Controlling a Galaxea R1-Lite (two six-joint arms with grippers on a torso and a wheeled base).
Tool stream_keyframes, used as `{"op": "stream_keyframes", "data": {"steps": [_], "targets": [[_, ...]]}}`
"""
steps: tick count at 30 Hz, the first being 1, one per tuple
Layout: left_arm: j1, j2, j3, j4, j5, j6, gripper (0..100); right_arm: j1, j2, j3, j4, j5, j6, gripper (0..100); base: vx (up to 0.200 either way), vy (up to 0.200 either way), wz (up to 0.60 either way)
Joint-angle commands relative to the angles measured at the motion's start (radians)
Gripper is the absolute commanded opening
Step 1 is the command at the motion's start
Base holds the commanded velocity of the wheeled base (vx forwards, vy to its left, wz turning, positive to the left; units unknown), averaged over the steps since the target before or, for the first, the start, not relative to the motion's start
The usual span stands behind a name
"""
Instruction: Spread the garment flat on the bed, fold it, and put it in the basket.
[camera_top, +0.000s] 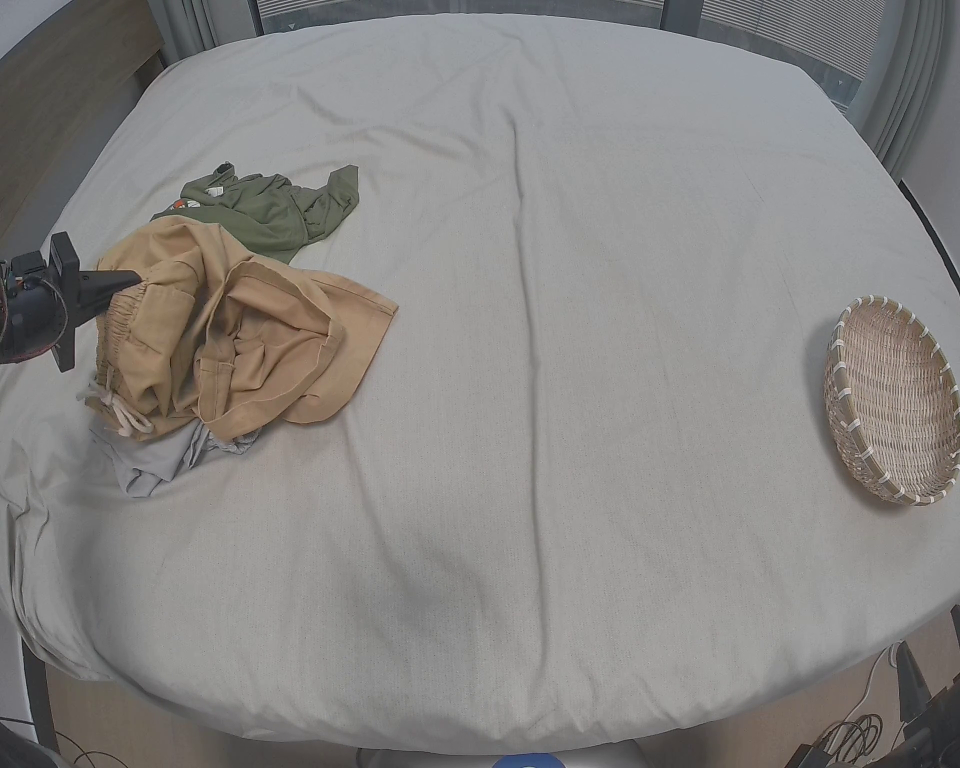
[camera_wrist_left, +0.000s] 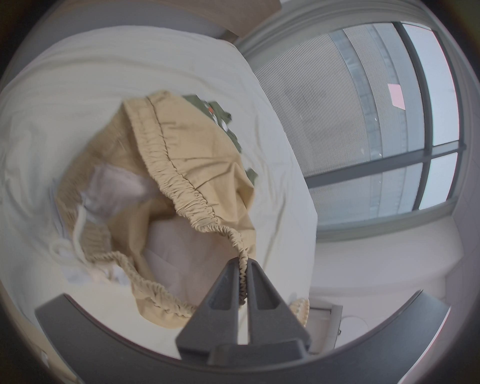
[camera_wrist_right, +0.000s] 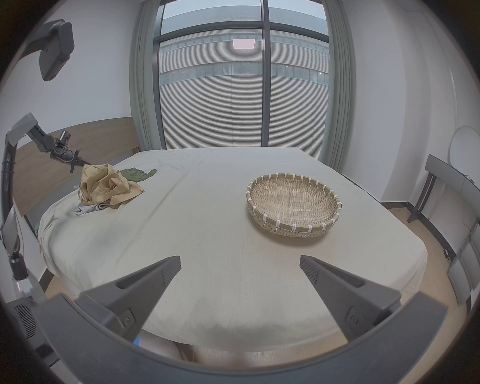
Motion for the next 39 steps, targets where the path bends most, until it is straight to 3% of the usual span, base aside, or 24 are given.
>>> {"op": "stream_keyframes", "data": {"steps": [1, 5, 11, 12, 16, 29, 39], "targets": [[-0.174, -0.169, 0.127, -0.002, 0.044, 0.007, 0, 0.0, -0.009, 0.018, 0.0, 0.0, 0.0, 100, 0.0, 0.0, 0.0], [-0.209, -0.169, 0.162, -0.006, 0.105, 0.024, 0, 0.0, -0.009, 0.018, 0.0, 0.0, 0.0, 100, 0.0, 0.0, 0.0], [-0.214, -0.169, 0.22, -0.006, 0.117, 0.097, 0, 0.0, -0.009, 0.018, 0.0, 0.0, 0.0, 100, 0.0, 0.0, 0.0], [-0.214, -0.169, 0.23, -0.006, 0.122, 0.1, 100, 0.0, -0.009, 0.018, 0.0, 0.0, 0.0, 100, 0.0, 0.0, 0.0], [-0.206, -0.172, 0.267, -0.015, 0.156, 0.104, 100, 0.0, -0.009, 0.018, 0.0, 0.0, 0.0, 100, 0.0, 0.0, 0.0], [-0.203, -0.166, 0.306, -0.041, 0.157, 0.133, 100, 0.0, -0.009, 0.018, 0.0, 0.0, 0.0, 100, 0.0, 0.0, 0.0], [-0.203, -0.06, 0.34, -0.279, 0.15, 0.13, 100, 0.0, -0.009, 0.018, 0.0, 0.0, 0.0, 100, 0.0, 0.0, 0.0]]}}
